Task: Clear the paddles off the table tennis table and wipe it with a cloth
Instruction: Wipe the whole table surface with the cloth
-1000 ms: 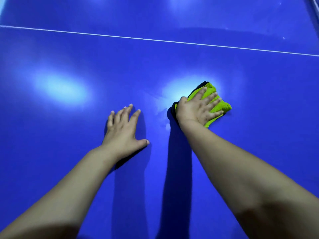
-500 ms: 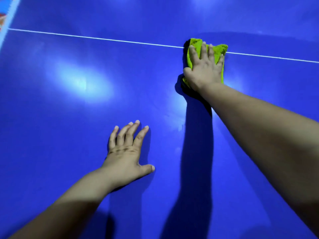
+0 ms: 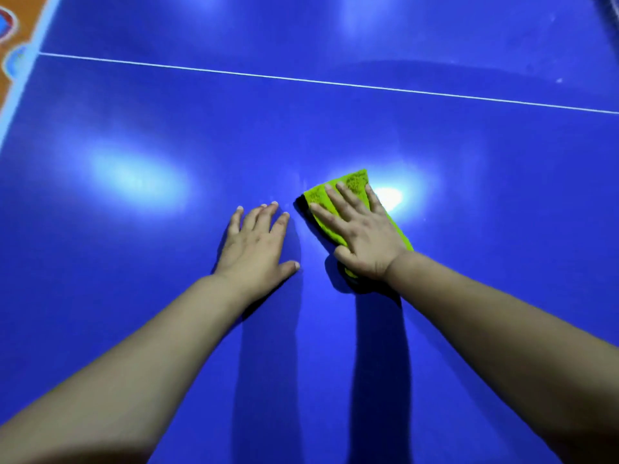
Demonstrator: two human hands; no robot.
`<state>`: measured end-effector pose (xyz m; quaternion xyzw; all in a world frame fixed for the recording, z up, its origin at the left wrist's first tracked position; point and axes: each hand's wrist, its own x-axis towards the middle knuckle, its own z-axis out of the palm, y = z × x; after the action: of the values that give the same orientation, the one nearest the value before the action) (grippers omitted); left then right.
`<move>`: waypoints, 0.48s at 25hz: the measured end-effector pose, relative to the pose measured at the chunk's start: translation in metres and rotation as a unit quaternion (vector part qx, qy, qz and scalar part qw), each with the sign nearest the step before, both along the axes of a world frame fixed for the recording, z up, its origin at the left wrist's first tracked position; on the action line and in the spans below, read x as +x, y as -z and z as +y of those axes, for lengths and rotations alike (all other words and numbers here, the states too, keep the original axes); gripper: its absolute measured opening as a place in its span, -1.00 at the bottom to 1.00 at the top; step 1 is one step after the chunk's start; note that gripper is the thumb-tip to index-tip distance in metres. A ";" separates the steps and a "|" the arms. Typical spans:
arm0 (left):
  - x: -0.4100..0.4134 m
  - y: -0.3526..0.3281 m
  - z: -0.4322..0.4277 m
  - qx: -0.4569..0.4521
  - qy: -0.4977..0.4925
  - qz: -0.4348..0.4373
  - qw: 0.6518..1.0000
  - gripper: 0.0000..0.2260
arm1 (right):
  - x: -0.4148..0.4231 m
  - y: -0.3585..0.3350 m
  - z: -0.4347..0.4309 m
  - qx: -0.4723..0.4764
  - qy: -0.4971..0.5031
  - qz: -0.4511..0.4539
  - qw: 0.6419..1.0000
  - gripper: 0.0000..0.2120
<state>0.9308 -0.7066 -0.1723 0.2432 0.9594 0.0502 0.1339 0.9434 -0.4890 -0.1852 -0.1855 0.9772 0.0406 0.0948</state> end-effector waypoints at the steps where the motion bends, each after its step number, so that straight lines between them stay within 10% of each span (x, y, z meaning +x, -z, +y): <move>1: 0.011 -0.005 -0.004 0.003 0.011 0.012 1.000 -0.25 | 0.024 -0.001 -0.008 0.000 0.003 0.001 1.000 -0.22; 12: 0.129 -0.030 -0.123 0.037 0.087 0.021 0.995 -0.44 | 0.264 -0.009 -0.109 0.000 0.099 0.004 0.995 -0.18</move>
<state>1.0598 -0.8292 -0.1421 0.3318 0.9346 0.0685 0.1081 1.2078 -0.5977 -0.1765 -0.0879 0.9912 0.0319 0.0942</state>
